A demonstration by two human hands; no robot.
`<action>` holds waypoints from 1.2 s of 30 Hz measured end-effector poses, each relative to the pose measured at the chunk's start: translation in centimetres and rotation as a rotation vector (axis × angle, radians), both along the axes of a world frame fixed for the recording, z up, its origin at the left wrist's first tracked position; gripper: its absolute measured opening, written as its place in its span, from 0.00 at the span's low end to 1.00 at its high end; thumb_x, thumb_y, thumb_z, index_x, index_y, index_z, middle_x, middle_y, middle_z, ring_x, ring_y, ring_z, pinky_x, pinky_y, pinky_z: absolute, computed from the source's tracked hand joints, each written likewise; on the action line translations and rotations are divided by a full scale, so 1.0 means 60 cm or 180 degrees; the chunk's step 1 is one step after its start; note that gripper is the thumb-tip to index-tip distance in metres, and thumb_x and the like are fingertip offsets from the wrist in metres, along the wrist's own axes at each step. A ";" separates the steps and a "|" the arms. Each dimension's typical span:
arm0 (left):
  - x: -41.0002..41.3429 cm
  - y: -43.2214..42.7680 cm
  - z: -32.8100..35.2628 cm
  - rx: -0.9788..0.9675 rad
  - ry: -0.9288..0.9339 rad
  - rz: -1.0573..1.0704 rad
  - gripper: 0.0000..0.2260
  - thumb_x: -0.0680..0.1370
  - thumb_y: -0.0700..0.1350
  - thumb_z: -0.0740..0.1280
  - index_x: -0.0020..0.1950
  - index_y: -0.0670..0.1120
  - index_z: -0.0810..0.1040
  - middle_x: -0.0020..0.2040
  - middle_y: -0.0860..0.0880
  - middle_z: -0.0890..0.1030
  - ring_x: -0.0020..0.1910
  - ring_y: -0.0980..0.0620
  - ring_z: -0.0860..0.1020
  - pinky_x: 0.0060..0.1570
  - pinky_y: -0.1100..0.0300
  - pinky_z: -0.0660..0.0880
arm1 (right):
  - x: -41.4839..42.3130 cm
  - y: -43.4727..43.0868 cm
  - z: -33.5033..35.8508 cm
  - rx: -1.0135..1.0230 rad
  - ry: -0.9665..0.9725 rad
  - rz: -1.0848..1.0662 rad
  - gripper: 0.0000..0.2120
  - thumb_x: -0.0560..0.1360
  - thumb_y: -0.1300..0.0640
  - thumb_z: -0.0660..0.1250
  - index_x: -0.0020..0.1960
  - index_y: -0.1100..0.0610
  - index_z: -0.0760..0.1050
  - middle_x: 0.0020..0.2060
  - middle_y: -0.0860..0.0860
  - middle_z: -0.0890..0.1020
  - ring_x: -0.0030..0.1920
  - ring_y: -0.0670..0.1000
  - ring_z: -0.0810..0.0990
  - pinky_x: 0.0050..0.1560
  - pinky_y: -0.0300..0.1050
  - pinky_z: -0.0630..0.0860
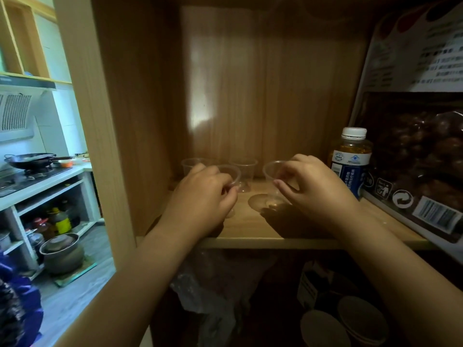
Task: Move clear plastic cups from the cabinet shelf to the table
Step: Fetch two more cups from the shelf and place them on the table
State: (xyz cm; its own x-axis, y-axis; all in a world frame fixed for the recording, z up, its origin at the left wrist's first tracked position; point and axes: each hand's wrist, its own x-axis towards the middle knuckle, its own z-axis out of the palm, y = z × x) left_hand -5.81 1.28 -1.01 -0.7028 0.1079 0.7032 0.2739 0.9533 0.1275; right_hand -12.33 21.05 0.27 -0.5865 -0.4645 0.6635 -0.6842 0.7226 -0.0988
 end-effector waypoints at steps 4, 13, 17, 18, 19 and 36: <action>0.030 -0.006 0.004 -0.0032 0.0060 -0.0021 0.08 0.76 0.51 0.62 0.42 0.50 0.77 0.39 0.55 0.73 0.42 0.56 0.67 0.36 0.67 0.60 | 0.052 -0.009 0.007 -0.0078 0.0139 0.0165 0.08 0.74 0.48 0.62 0.51 0.48 0.74 0.44 0.41 0.71 0.45 0.42 0.67 0.38 0.32 0.65; 0.145 -0.048 -0.005 -0.0054 -0.0036 -0.0122 0.09 0.75 0.51 0.62 0.39 0.47 0.76 0.36 0.52 0.75 0.39 0.53 0.69 0.36 0.64 0.60 | 0.167 -0.049 -0.013 -0.0229 0.0152 0.0490 0.06 0.74 0.48 0.59 0.46 0.49 0.72 0.44 0.42 0.71 0.44 0.43 0.69 0.40 0.33 0.67; 0.214 -0.091 -0.020 0.0297 -0.0049 0.0038 0.09 0.74 0.51 0.66 0.37 0.48 0.78 0.34 0.54 0.77 0.38 0.56 0.71 0.41 0.69 0.65 | 0.209 -0.094 -0.022 -0.0182 0.0135 0.0711 0.07 0.74 0.51 0.60 0.45 0.53 0.75 0.43 0.45 0.74 0.44 0.45 0.71 0.40 0.35 0.68; 0.233 -0.103 -0.026 0.0460 -0.0070 0.0036 0.09 0.73 0.51 0.65 0.36 0.48 0.78 0.34 0.54 0.77 0.37 0.57 0.71 0.42 0.69 0.66 | 0.222 -0.109 -0.026 -0.0185 0.0095 0.0790 0.07 0.74 0.52 0.61 0.44 0.53 0.75 0.43 0.46 0.75 0.44 0.45 0.71 0.40 0.36 0.68; 0.253 -0.117 -0.032 0.0604 -0.0109 0.0027 0.09 0.72 0.51 0.65 0.35 0.48 0.77 0.34 0.54 0.77 0.37 0.57 0.72 0.41 0.68 0.66 | 0.237 -0.125 -0.029 -0.0212 0.0032 0.0881 0.06 0.74 0.52 0.61 0.44 0.53 0.75 0.43 0.46 0.75 0.44 0.46 0.71 0.41 0.36 0.68; 0.738 -0.438 -0.097 0.0962 -0.0597 0.1790 0.09 0.73 0.53 0.65 0.38 0.50 0.78 0.36 0.55 0.78 0.41 0.55 0.73 0.45 0.58 0.68 | 0.567 -0.588 -0.111 -0.0323 -0.0602 0.3217 0.02 0.72 0.60 0.68 0.42 0.57 0.76 0.42 0.50 0.79 0.45 0.50 0.76 0.48 0.44 0.72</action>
